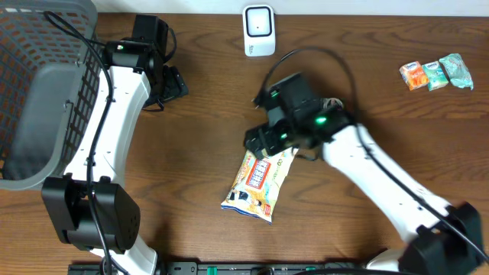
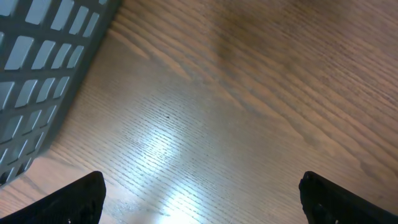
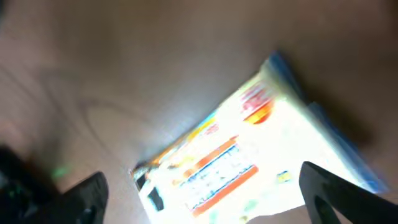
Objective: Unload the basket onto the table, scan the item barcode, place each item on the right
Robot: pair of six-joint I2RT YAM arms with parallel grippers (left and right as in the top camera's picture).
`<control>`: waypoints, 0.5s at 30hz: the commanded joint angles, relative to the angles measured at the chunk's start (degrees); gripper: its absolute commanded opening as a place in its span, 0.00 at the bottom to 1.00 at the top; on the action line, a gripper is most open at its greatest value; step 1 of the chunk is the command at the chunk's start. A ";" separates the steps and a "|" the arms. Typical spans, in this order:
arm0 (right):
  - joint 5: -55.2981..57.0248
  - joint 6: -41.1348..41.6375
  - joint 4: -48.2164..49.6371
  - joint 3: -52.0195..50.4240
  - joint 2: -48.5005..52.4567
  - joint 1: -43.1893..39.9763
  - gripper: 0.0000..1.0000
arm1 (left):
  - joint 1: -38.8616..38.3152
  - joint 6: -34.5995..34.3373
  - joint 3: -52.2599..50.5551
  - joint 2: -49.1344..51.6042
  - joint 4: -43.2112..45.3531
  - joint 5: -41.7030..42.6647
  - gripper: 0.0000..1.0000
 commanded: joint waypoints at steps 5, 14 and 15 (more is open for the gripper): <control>15.96 17.75 -2.58 -0.70 11.47 10.62 0.99 | 0.20 0.98 0.20 -0.28 -0.20 -0.72 0.98; 28.26 23.63 -3.34 -0.70 17.99 15.74 0.99 | 0.20 0.98 0.20 -0.28 -0.20 -0.72 0.98; 28.74 23.63 -3.76 -0.70 18.88 15.72 0.99 | 0.20 0.98 0.20 -0.28 -0.20 -0.72 0.98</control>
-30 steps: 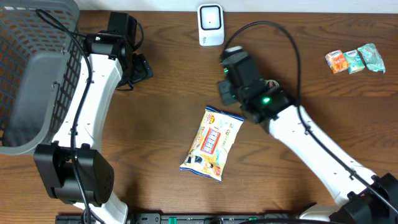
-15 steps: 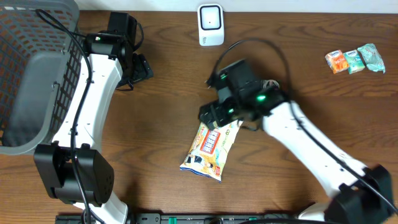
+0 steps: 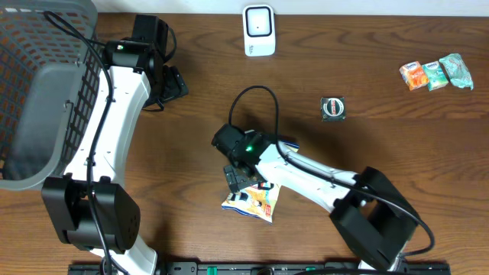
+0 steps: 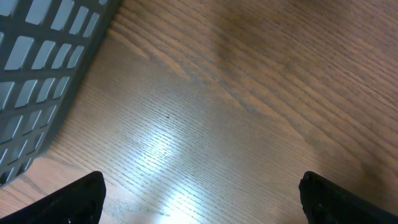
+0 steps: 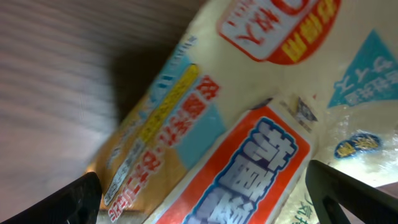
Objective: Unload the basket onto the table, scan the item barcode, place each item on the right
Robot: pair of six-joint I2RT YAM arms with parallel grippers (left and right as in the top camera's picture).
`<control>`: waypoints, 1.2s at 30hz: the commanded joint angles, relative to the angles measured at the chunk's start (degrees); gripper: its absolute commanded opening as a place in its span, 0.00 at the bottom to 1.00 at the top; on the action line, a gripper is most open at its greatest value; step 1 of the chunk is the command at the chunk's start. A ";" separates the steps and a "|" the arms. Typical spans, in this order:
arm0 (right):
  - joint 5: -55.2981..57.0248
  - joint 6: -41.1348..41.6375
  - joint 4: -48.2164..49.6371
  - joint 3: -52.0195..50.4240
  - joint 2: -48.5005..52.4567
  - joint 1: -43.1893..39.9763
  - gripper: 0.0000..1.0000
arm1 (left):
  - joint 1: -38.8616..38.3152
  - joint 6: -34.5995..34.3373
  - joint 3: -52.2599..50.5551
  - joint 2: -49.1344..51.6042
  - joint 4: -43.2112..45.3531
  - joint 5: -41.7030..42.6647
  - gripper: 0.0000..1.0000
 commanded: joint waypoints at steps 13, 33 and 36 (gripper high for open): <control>8.68 2.16 -7.21 2.38 6.27 -4.17 0.89 | 0.20 0.98 0.20 -0.28 -0.20 -0.72 0.98; -9.49 -17.27 -21.27 18.99 5.79 -14.75 0.98 | 0.20 0.98 0.20 -0.28 -0.20 -0.72 0.98; -10.21 -19.19 -22.91 18.93 5.81 -13.70 0.99 | 0.20 0.98 0.20 -0.28 -0.20 -0.72 0.98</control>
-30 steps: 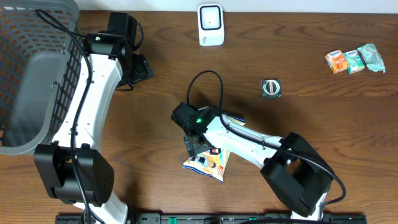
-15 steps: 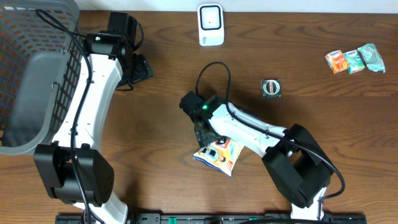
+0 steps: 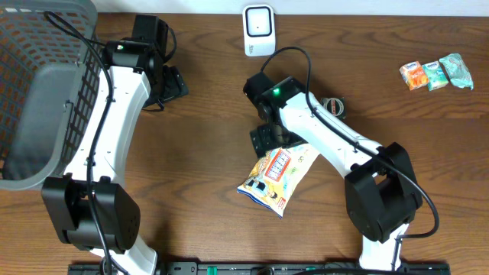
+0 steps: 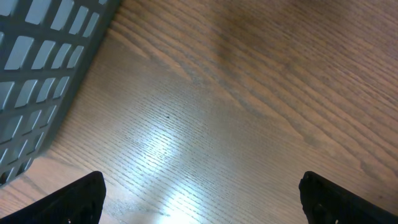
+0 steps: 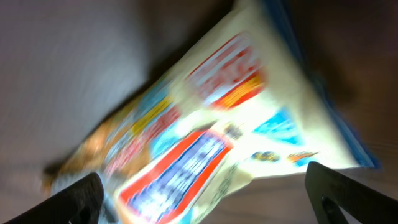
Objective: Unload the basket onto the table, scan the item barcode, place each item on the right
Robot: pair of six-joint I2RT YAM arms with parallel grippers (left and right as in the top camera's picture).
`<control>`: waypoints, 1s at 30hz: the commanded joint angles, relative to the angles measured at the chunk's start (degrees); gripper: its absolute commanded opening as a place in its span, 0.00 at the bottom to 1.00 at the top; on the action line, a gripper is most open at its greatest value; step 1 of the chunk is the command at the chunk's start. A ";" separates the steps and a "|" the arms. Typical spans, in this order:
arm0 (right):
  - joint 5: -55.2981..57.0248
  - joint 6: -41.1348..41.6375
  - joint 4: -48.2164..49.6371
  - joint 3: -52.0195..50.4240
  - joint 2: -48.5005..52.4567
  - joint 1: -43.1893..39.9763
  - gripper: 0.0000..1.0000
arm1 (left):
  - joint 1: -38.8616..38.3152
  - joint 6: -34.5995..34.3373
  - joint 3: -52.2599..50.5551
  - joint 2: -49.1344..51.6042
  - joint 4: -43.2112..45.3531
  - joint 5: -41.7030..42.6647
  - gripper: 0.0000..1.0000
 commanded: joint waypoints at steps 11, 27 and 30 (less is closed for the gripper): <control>5.51 -2.86 -9.31 0.74 0.68 9.49 0.99 | 0.20 0.98 0.20 -0.28 -0.22 -0.72 0.98; 3.85 -2.49 -19.85 -2.99 0.68 6.64 0.74 | 0.20 0.98 0.20 -0.28 -0.22 -0.72 0.98; 3.87 -2.49 -17.05 -7.34 0.68 6.62 0.74 | 0.20 0.98 0.20 -0.28 -0.22 -0.72 0.98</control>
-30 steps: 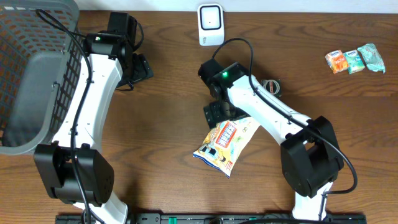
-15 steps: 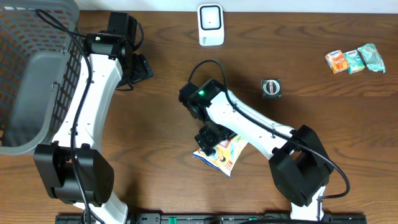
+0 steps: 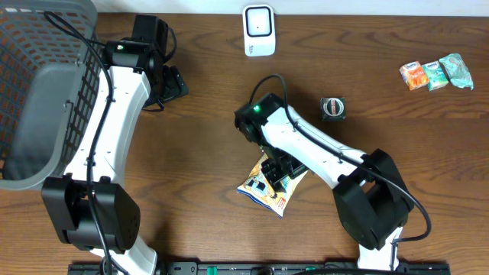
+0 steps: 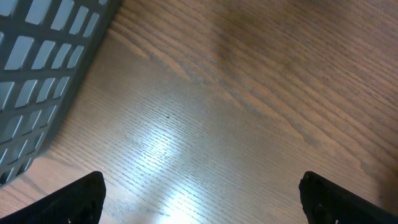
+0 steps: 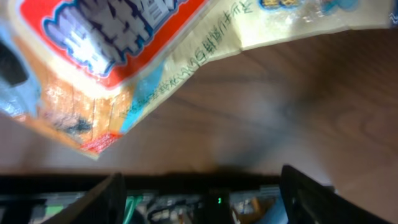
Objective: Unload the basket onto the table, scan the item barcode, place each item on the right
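Observation:
A cream, orange and blue snack bag (image 3: 258, 191) lies flat on the wood table toward the front. Its printed face fills the top of the right wrist view (image 5: 124, 37). My right gripper (image 3: 281, 169) is over the bag's upper right part, open (image 5: 205, 193), with nothing between its fingers. The white scanner (image 3: 259, 30) stands at the table's far edge. My left gripper (image 3: 174, 84) stays at the far left, open (image 4: 202, 196) over bare wood. No barcode shows on the bag.
A grey basket (image 3: 34, 92) fills the left side and shows in the left wrist view (image 4: 37, 68). A small black round item (image 3: 333, 108) lies right of centre. Three small packets (image 3: 435, 74) sit at the far right. The table's front edge with cables (image 5: 205, 199) is near.
My right gripper has moved from the bag's far end toward the front and now sits over the bag, covering its upper part. The left arm has not moved.
The bag lay at centre front with my right gripper at its far end. Then the gripper was low over the bag's left part. Later the bag lay shifted to the right and turned, with the gripper back at its far end. Now the gripper is over the bag, open.

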Robot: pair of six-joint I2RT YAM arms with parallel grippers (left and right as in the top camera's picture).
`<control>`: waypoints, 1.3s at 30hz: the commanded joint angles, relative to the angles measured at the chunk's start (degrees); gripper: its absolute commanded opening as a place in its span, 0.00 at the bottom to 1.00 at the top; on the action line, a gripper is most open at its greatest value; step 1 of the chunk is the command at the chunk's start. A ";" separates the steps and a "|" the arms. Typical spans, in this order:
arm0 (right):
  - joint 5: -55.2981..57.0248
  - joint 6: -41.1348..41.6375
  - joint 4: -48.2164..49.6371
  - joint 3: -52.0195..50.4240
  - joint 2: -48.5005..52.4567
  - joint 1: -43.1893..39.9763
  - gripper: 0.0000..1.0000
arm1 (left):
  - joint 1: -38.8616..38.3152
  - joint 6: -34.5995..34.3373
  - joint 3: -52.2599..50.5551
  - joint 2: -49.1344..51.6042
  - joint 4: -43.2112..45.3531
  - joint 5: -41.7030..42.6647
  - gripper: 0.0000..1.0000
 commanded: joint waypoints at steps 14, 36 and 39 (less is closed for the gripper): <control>-8.92 0.39 22.75 -12.35 0.68 -0.22 0.75 | 0.20 0.98 0.20 -0.28 -0.20 -0.72 0.98; -20.13 -17.31 24.00 7.02 0.13 -15.06 0.94 | 0.20 0.98 0.20 -0.28 -0.20 -0.72 0.98; -6.82 -19.45 23.78 8.11 0.13 -11.67 0.99 | 0.20 0.98 0.20 -0.28 -0.20 -0.72 0.98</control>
